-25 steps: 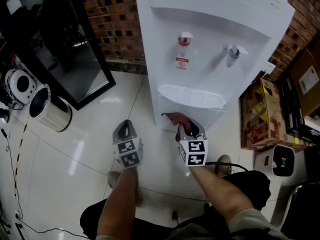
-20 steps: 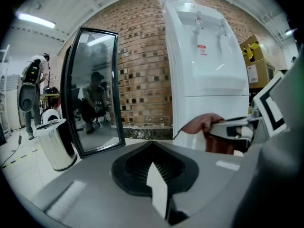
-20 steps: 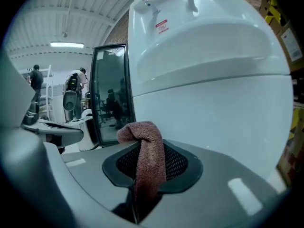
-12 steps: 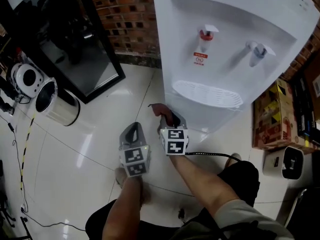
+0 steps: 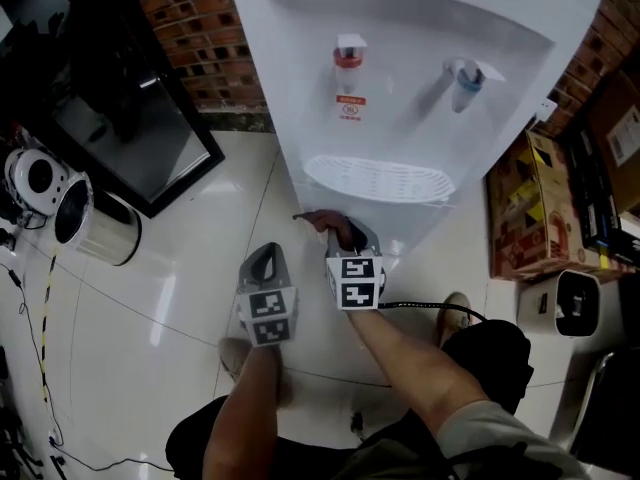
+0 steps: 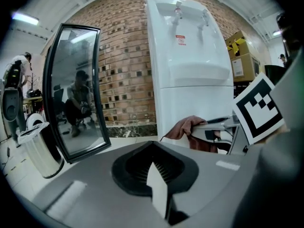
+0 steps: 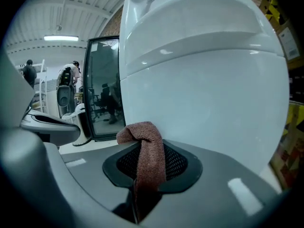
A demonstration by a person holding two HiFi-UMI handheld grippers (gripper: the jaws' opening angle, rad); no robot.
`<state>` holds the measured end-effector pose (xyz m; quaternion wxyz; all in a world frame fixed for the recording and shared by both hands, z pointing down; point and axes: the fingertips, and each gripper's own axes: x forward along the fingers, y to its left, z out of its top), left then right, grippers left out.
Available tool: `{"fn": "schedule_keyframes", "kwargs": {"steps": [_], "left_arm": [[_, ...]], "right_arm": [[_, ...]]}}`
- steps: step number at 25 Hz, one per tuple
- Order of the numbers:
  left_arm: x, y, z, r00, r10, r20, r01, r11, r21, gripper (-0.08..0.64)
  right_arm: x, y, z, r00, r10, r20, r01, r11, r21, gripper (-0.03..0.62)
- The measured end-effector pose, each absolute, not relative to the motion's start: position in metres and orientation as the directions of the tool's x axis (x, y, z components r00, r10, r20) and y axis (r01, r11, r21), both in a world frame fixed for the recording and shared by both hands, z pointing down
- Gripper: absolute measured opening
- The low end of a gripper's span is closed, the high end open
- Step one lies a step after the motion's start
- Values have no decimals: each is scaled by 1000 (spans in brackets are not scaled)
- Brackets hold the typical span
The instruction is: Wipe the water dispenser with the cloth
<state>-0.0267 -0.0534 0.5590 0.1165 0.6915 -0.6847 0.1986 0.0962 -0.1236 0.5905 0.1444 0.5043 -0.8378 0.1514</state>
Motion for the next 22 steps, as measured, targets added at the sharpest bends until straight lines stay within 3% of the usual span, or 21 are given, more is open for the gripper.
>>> {"fn": "schedule_keyframes", "kwargs": {"steps": [22], "left_arm": [[168, -88, 560, 372, -839, 397, -897, -435, -78, 0]], "right_arm": [[268, -116, 565, -254, -893, 372, -963, 268, -13, 103]]}}
